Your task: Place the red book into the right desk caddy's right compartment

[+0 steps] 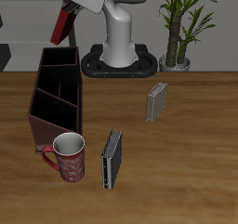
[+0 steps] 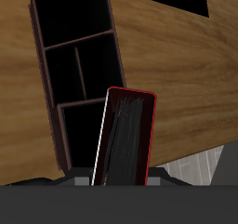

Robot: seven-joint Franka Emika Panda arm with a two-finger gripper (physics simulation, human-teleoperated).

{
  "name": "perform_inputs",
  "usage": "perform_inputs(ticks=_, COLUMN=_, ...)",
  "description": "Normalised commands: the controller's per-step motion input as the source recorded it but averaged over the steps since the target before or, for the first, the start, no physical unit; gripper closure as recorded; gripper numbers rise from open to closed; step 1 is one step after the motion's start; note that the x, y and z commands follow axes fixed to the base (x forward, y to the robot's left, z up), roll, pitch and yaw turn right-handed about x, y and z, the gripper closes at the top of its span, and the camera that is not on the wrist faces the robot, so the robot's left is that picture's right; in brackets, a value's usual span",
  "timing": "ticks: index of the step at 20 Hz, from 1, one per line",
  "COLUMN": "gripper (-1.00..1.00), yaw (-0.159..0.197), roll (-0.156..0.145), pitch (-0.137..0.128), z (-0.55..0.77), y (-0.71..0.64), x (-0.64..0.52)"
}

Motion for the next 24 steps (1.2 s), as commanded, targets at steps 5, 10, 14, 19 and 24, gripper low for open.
perform_inputs(ticks=5, gripper=1.00, yaw=-0.050, roll=-0.003, pitch=0.034, z=-0.10, y=0.00, x=0.05)
perform_inputs(ticks=10, gripper=1.00, yaw=-0.068, roll=0.019, pitch=0.027, z=-0.14, y=-0.04, x=0.00)
perform_inputs(ticks=14, gripper=1.00, yaw=-0.051, roll=0.000, pitch=0.006, z=-0.11, y=-0.03, x=-0.01)
perform_inputs(ticks=19, gripper=1.00, yaw=-0.024, roll=-0.004, pitch=-0.006, z=-0.17, y=-0.06, x=0.08)
perform_inputs(ticks=24, gripper=1.00, yaw=-0.032, roll=-0.004, pitch=0.017, z=-0.19, y=-0.03, x=0.12)
